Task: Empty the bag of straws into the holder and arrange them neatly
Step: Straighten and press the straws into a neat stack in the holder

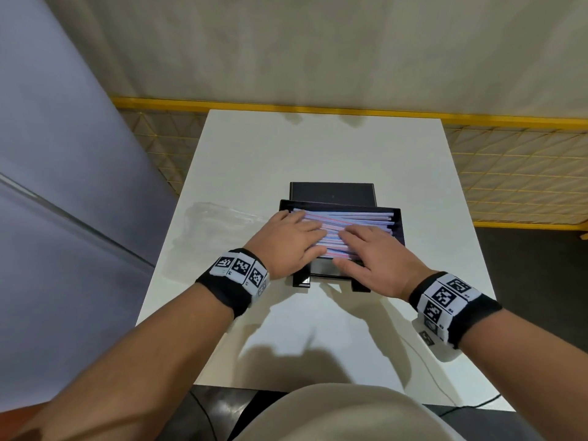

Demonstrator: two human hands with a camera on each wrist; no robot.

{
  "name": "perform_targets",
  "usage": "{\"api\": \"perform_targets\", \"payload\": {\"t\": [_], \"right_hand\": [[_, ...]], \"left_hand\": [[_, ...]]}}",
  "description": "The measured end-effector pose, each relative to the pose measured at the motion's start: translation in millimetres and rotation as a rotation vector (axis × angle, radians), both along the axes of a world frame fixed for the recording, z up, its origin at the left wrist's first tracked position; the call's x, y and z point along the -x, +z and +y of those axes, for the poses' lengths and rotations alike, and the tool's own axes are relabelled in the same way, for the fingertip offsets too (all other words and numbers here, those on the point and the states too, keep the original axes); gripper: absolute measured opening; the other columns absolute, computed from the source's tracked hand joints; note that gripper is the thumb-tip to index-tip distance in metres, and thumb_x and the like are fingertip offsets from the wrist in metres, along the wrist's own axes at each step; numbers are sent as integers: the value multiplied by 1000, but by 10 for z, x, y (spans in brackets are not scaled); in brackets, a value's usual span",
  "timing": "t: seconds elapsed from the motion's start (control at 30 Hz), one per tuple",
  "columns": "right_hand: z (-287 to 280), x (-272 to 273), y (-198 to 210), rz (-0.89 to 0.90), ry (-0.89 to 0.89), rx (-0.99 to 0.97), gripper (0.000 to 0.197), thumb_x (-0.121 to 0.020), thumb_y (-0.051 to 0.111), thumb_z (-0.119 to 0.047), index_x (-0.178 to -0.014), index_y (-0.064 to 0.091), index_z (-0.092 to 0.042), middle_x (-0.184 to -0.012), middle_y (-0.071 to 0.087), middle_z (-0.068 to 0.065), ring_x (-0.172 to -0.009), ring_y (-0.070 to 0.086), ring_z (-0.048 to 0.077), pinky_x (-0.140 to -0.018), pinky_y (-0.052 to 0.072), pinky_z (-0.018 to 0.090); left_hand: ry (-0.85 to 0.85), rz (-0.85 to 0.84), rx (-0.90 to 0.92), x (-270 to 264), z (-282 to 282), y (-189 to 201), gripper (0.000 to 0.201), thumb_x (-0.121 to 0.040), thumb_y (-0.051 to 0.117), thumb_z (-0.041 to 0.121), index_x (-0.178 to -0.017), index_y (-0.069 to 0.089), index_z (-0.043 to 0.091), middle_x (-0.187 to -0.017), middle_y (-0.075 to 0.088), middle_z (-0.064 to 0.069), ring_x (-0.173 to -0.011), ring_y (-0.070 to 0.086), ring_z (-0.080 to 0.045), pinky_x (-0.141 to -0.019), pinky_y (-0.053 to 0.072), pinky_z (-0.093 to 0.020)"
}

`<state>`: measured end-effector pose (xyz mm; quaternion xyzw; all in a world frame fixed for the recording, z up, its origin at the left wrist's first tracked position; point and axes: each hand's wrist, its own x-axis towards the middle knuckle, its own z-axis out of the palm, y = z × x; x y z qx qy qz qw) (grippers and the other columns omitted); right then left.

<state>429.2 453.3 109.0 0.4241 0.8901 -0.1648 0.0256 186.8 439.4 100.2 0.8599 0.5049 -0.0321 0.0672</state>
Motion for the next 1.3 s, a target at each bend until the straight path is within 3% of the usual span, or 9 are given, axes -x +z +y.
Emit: {"api": "perform_targets", "payload": {"t": [0.17,0.27,0.4,0.53,0.7,0.87,1.07,1.23,1.3], "right_hand": [[4,-80,10,256,-34,-225,32,-98,47,-41,-96,68,-16,-94,58,1,-87,51,25,-82,46,43],[-35,-110,-7,258,-16,-278,23,-98,53,-31,-89,67,-15,-85,53,1,-79,48,26,-75,44,42],[-78,-133,12,192,1,-145,26,-96,53,-37,-91,67,-16,-86,57,0,-83,55,24,-76,47,40],[-108,-133,14,-41,-10,19,42,-96,43,-53,-95,66,-17,-92,60,0,-90,59,23,-78,48,38],[-151,-55,29,156,-19,-201,36,-94,48,-45,-88,66,-14,-83,56,1,-81,56,26,-71,48,40],[3,145,57,185,-22,-163,46,-97,44,-54,-113,63,-15,-104,59,0,-99,55,24,-87,47,41],[50,226,-55,-26,-50,-44,62,-91,21,-75,-100,50,-21,-98,55,1,-95,53,28,-84,48,45],[-16,161,-71,-85,-50,-64,89,-89,13,-77,-144,45,-15,-127,58,6,-114,54,31,-97,46,44],[-35,147,-66,-100,-65,-77,90,-90,13,-77,-148,42,-15,-131,57,6,-116,52,31,-99,44,44]], "left_hand": [[-30,78,-75,86,139,11,50,-102,26,56,-104,64,23,-103,70,5,-103,58,-25,-89,47,-40],[-28,142,-118,60,173,13,44,-105,37,51,-109,66,19,-112,65,-3,-107,54,-27,-87,46,-40],[10,213,-119,-11,137,-2,54,-106,28,52,-119,64,14,-121,57,-6,-115,47,-28,-92,36,-40],[21,69,-213,-5,110,21,52,-100,32,50,-107,65,11,-111,56,-7,-104,49,-28,-85,41,-41],[18,-111,-267,-12,60,-11,52,-95,48,45,-125,60,5,-130,56,-14,-116,52,-33,-96,45,-46],[87,-162,-255,14,23,-94,51,-97,46,47,-106,65,1,-122,60,-16,-113,55,-35,-98,46,-47],[155,-214,-227,-4,67,-3,52,-102,34,37,-91,72,4,-98,60,-10,-97,54,-32,-87,47,-45],[165,-166,-99,33,208,65,32,-102,46,28,-101,71,9,-108,60,-7,-105,51,-29,-90,45,-42],[161,-188,-110,55,227,101,26,-103,50,27,-103,70,10,-110,59,-7,-106,51,-29,-90,45,-43]]}}
